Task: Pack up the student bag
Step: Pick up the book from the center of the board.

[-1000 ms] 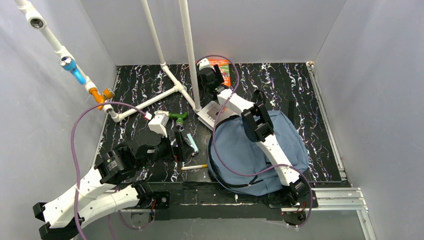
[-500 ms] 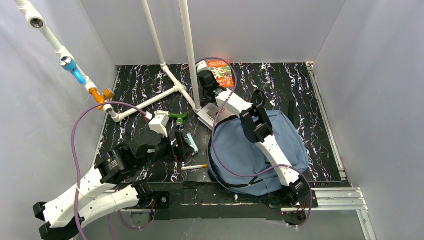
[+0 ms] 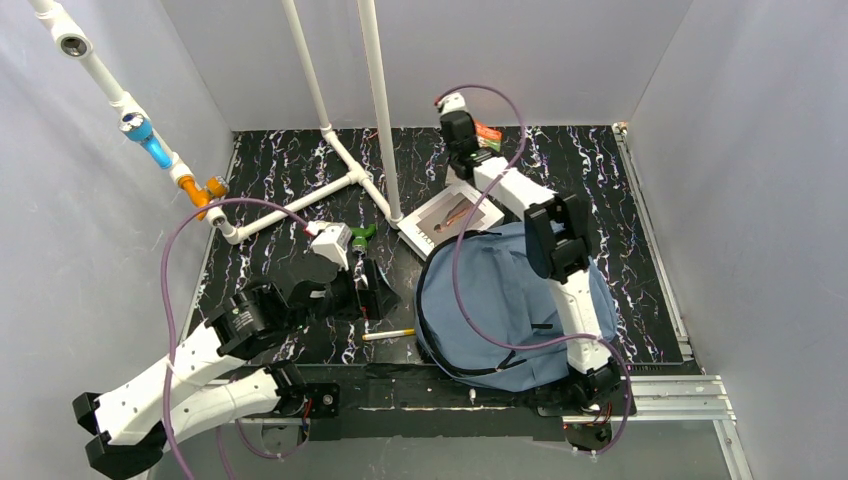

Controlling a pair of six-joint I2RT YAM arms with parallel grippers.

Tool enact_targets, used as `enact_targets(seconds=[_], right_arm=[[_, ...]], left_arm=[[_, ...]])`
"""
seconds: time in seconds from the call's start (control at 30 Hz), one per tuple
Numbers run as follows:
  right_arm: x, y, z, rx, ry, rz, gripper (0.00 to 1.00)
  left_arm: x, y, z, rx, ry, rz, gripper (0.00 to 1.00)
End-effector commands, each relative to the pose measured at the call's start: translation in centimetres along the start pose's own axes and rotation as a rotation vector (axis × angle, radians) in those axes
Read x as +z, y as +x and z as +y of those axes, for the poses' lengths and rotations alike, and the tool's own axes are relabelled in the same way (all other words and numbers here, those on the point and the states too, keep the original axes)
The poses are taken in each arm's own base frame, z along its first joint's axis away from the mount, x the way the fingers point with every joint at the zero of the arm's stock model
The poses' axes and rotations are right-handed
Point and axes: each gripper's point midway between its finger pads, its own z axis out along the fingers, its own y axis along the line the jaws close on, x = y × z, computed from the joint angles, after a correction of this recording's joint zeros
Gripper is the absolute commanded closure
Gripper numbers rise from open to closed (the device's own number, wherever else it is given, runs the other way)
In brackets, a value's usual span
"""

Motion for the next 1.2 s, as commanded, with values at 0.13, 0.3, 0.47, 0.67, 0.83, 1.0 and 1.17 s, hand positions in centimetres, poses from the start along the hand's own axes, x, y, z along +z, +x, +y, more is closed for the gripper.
enact_targets(seconds=[0.13,0.3,0.47,0.67,0.83,1.0,1.17], right_arm=[[-5.9,-8.2,-8.6,0.149,0.072,-0.133,0.99],[-8.8,-11.5,-11.7,0.178,0.105,-0.171,0.99],[-12.6,-14.3,-13.5,0.225,0.085,-0.191,0.99],[-19.1,-14.5,-12.3,0.370,-0.135,-0.196,0.99],[-26.4,-12.6,-10.1,0.468,-0.400,-0.225,0.99],[-31.6,-9.3,-7.0,0.570,-0.648,-0.185,0.99],[-34.8,-7.1,-4.7,0.675,-0.823,-0.147,0.99]], left_arm=[[2.0,0.1,-1.7,-0.025,0.038,0.036,0.02],[3.0,0.2,-2.8,-0.037,0.058,0.063,0.02],[3.5,0.1,-3.3,-0.077,0.079,0.052,0.02],[3.6,-2.0,-4.8,-0.246,0.153,-0.015,0.02],[4.4,-3.9,-4.7,-0.522,0.195,-0.063,0.02],[4.9,-7.3,-6.8,-0.748,0.375,-0.165,0.02],[5.5,-8.5,-7.3,-0.842,0.370,-0.172,0.02]])
